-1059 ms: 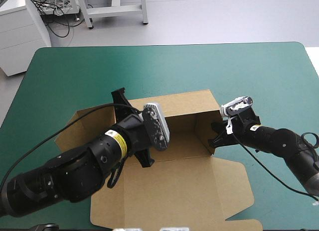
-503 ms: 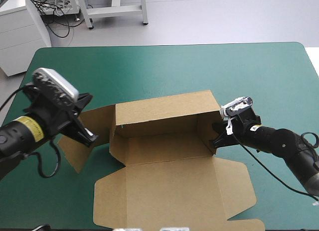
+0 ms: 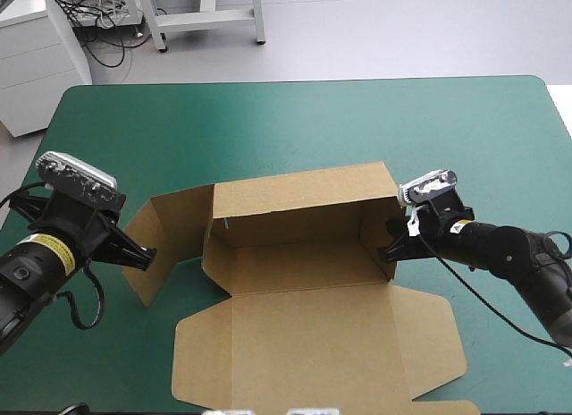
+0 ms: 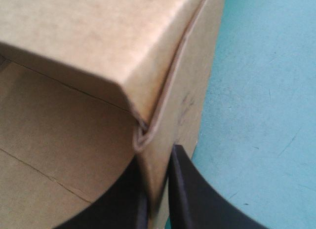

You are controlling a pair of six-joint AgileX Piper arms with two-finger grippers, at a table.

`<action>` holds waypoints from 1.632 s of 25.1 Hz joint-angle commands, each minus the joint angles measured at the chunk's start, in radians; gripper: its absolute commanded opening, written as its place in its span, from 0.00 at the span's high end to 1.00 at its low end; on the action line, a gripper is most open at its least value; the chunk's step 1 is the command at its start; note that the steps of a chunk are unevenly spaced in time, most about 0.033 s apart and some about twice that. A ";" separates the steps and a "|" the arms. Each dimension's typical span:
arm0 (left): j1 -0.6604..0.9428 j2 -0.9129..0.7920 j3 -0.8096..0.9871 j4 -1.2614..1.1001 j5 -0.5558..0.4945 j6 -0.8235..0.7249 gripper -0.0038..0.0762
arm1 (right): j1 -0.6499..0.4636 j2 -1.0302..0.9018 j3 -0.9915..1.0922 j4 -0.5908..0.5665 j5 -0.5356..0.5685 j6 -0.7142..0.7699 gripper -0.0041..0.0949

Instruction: Fold the box

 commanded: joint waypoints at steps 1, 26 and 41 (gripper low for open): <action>-0.002 -0.041 0.028 0.052 -0.089 -0.035 0.96 | 0.004 -0.026 -0.100 -0.111 0.110 0.142 0.98; -0.002 -0.077 0.033 0.109 -0.042 -0.051 0.96 | 0.002 0.743 -0.889 -0.330 0.616 0.430 0.87; -0.002 -0.077 0.033 0.114 -0.042 -0.056 0.96 | 0.002 0.648 -0.997 -0.365 0.670 0.405 0.19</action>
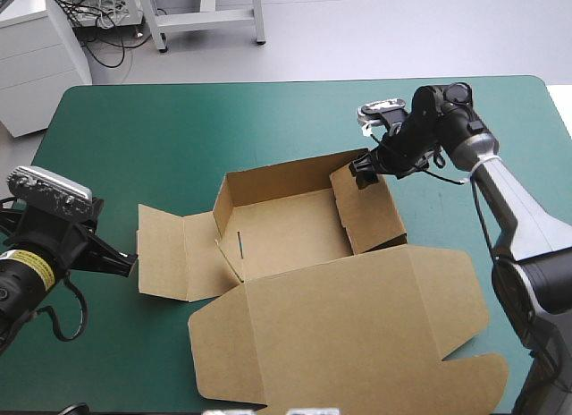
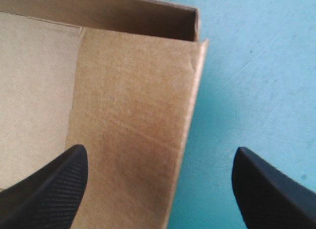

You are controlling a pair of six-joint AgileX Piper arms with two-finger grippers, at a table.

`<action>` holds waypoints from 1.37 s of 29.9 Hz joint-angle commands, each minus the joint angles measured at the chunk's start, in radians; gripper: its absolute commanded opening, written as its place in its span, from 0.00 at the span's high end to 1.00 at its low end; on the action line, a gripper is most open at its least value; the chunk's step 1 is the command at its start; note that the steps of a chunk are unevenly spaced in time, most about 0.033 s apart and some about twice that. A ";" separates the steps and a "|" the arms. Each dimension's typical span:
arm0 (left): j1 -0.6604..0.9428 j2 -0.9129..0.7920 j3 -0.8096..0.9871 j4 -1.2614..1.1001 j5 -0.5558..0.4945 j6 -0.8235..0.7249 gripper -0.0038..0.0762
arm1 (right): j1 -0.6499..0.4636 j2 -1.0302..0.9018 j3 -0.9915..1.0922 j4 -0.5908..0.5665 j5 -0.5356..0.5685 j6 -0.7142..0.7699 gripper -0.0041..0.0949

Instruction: Fold the box

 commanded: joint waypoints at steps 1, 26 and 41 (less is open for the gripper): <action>-0.002 -0.002 -0.024 0.044 -0.049 -0.014 0.96 | 0.002 -0.123 -0.044 -0.028 0.018 -0.006 0.19; -0.002 -0.002 -0.024 0.048 -0.040 -0.040 0.96 | 0.002 -0.362 0.065 -0.054 0.018 0.001 0.19; -0.002 -0.002 -0.024 0.047 -0.027 -0.072 0.96 | 0.004 -0.068 0.072 -0.006 0.018 -0.019 0.19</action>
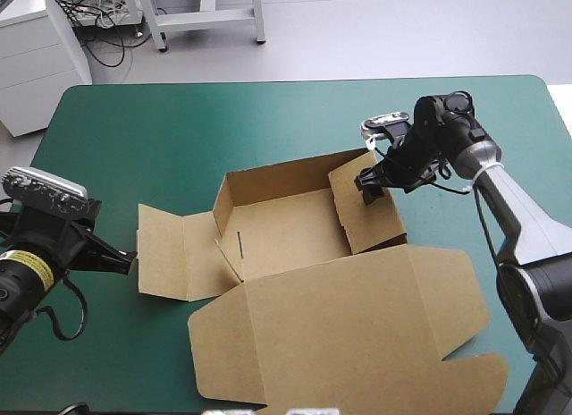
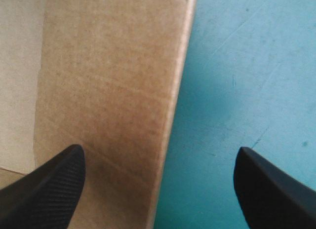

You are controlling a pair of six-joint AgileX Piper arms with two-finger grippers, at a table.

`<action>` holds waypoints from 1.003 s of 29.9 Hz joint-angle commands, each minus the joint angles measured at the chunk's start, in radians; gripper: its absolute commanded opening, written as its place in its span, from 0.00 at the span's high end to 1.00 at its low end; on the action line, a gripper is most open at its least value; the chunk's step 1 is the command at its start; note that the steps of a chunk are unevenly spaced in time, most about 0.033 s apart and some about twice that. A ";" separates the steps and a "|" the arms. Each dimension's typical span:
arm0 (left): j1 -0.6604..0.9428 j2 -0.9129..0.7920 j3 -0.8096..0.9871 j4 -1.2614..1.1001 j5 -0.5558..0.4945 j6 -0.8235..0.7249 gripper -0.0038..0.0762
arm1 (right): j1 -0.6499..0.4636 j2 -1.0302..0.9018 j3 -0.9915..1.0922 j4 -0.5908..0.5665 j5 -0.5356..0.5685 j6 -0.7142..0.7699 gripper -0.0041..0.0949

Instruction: Fold the box

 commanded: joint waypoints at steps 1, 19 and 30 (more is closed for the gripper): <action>-0.002 -0.002 -0.024 0.040 -0.045 -0.016 0.96 | 0.002 -0.032 -0.023 0.024 0.010 -0.018 0.19; -0.002 -0.002 -0.024 0.040 -0.062 -0.031 0.96 | 0.004 0.005 -0.023 0.024 0.010 -0.026 0.63; -0.002 -0.002 -0.024 0.040 -0.064 -0.034 0.96 | 0.004 0.006 -0.023 0.024 0.010 -0.024 0.77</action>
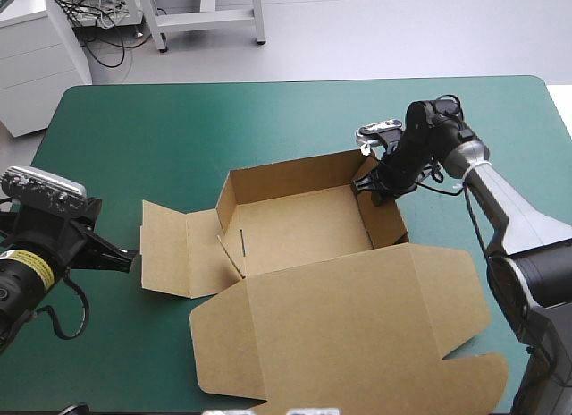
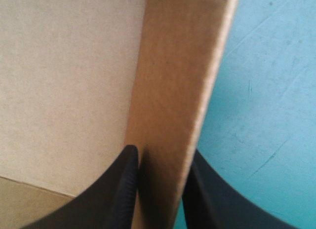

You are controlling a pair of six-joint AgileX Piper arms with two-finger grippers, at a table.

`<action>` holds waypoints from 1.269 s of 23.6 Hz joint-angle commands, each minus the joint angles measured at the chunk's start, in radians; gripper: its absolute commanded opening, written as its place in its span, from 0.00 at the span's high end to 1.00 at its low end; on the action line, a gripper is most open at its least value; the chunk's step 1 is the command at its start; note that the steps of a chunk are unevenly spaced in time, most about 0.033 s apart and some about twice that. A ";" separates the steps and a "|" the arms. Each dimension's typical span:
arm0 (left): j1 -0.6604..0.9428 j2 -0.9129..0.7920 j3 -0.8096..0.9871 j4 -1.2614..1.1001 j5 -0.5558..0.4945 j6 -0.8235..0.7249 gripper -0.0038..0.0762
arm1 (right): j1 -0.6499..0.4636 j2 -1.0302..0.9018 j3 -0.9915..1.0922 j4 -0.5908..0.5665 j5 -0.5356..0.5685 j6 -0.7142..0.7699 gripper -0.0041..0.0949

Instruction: Fold the box

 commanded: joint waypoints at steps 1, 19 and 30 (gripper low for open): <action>-0.002 -0.002 -0.024 0.040 -0.052 -0.012 0.96 | -0.003 -0.049 -0.023 0.012 0.017 -0.010 0.82; -0.002 -0.002 -0.024 0.059 -0.058 -0.102 0.96 | -0.099 -0.174 -0.023 0.027 0.017 -0.103 0.98; -0.002 -0.002 -0.024 0.148 -0.046 -0.159 0.96 | -0.412 -0.512 -0.023 0.199 0.017 -0.215 0.98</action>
